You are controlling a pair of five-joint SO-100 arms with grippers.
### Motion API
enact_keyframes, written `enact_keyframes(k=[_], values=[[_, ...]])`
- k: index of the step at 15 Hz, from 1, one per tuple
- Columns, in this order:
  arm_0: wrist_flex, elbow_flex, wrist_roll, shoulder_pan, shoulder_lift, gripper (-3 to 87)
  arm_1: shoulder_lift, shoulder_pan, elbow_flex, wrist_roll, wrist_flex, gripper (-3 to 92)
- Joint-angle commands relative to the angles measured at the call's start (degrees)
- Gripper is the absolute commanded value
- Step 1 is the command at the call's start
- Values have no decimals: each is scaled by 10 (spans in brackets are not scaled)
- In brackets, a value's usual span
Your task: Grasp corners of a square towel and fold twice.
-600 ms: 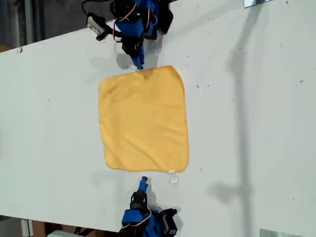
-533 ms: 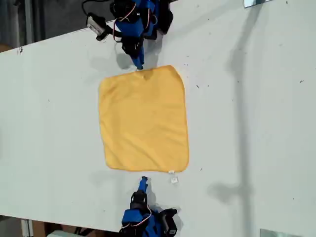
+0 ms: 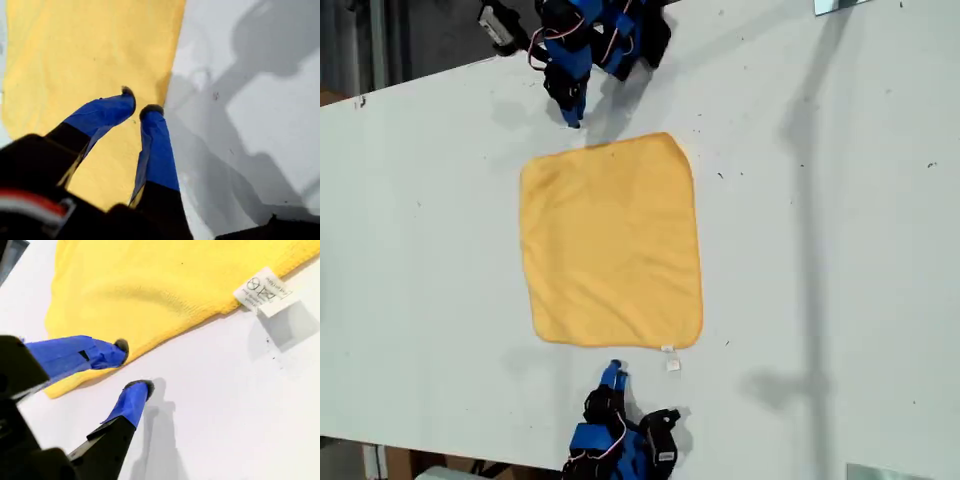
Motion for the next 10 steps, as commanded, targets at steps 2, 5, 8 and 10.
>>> enact_keyframes(k=[2, 5, 8, 10], values=[[-17, -13, 74, -10, 4, 13, -1, -333, -25, 143, 5, 116], [-2, -17, 69, -11, 4, 86, 0, -300, -46, 140, 13, 115], [-59, 6, 74, 6, 4, 129, -14, -284, -78, 12, -61, 263], [-58, 6, 75, 0, 4, 131, -428, -331, -214, -16, -178, 292]])
